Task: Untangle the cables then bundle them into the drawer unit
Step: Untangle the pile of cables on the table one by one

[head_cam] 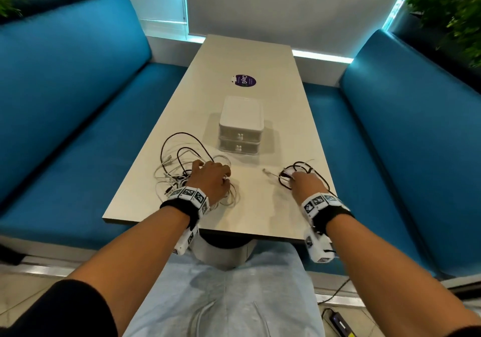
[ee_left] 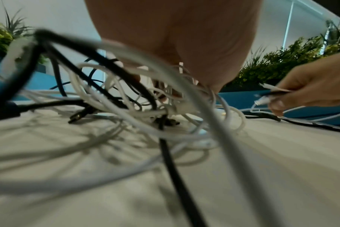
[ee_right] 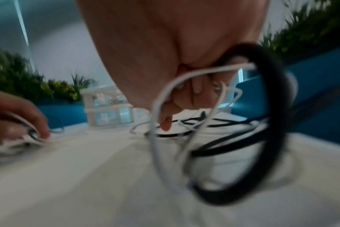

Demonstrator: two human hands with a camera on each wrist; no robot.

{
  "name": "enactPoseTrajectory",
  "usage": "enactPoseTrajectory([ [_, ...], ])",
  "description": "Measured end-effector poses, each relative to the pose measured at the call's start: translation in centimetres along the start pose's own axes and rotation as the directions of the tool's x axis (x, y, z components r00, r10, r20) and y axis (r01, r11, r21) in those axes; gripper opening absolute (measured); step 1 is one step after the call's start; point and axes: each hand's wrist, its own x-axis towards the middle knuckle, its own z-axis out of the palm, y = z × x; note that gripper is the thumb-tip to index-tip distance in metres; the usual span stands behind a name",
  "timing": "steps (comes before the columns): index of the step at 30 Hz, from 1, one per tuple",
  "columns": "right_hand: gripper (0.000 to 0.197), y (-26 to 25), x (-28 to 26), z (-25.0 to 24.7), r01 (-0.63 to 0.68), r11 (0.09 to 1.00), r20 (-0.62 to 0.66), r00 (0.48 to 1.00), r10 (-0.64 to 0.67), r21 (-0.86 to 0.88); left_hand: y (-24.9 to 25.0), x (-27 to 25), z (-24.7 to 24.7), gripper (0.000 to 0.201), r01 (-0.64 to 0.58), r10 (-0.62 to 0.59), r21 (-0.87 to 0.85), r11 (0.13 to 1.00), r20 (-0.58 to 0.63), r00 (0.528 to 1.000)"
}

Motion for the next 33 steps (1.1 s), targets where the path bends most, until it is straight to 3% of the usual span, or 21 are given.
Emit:
enactPoseTrajectory([
  [6, 0.025, 3.7, -1.1, -1.3, -0.183, 0.953, -0.050, 0.983, 0.176, -0.242, 0.1, 0.3, -0.5, 0.032, -0.035, 0.035, -0.033, 0.999, 0.012, 0.999],
  [10, 0.022, 2.7, -0.8, -1.8, -0.186, 0.973, -0.086, 0.981, 0.176, -0.138, 0.2, 0.3, -0.5, 0.033, -0.032, 0.032, -0.020, 0.999, 0.014, 0.999],
  [12, 0.023, 1.2, -0.8, -1.5, -0.074, 0.995, -0.134, 0.989, 0.065, -0.062, 0.2, 0.3, -0.6, 0.034, -0.029, 0.029, -0.016, 0.999, 0.008, 1.000],
  [14, 0.023, -0.3, -0.9, -0.4, 0.127, 0.991, -0.128, 0.983, -0.132, -0.043, 0.4, 0.3, -0.6, 0.034, -0.026, 0.027, -0.017, 1.000, 0.008, 1.000],
  [17, 0.025, -1.9, -1.4, 1.3, 0.275, 0.958, 0.050, 0.961, -0.272, -0.084, 0.7, 0.2, -0.7, 0.034, -0.031, 0.031, -0.011, 0.999, -0.003, 1.000],
  [21, 0.032, -0.1, -0.9, 0.9, 0.170, 0.965, 0.083, 0.984, -0.156, -0.199, 0.5, 0.0, -0.7, 0.036, -0.032, 0.032, 0.001, 0.999, -0.009, 0.999],
  [24, 0.033, 3.3, -0.5, -0.6, -0.001, 0.972, 0.069, 0.997, 0.018, -0.236, 0.1, 0.0, -0.6, 0.036, -0.029, 0.029, -0.019, 0.999, -0.010, 1.000],
  [28, 0.026, 7.1, -1.0, -2.3, -0.226, 0.933, 0.024, 0.970, 0.242, -0.281, 0.1, 0.1, -0.4, 0.035, -0.028, 0.028, -0.024, 0.999, -0.006, 1.000],
  [31, 0.017, 7.2, -1.1, -3.0, -0.218, 0.947, 0.025, 0.973, 0.230, -0.235, 0.3, 0.3, -0.4, 0.036, -0.023, 0.023, -0.031, 0.999, -0.002, 1.000],
  [33, 0.021, 5.6, -0.9, -2.9, -0.179, 0.972, 0.054, 0.980, 0.189, -0.150, 0.5, 0.5, -0.4, 0.036, -0.028, 0.028, -0.028, 0.999, 0.003, 1.000],
])
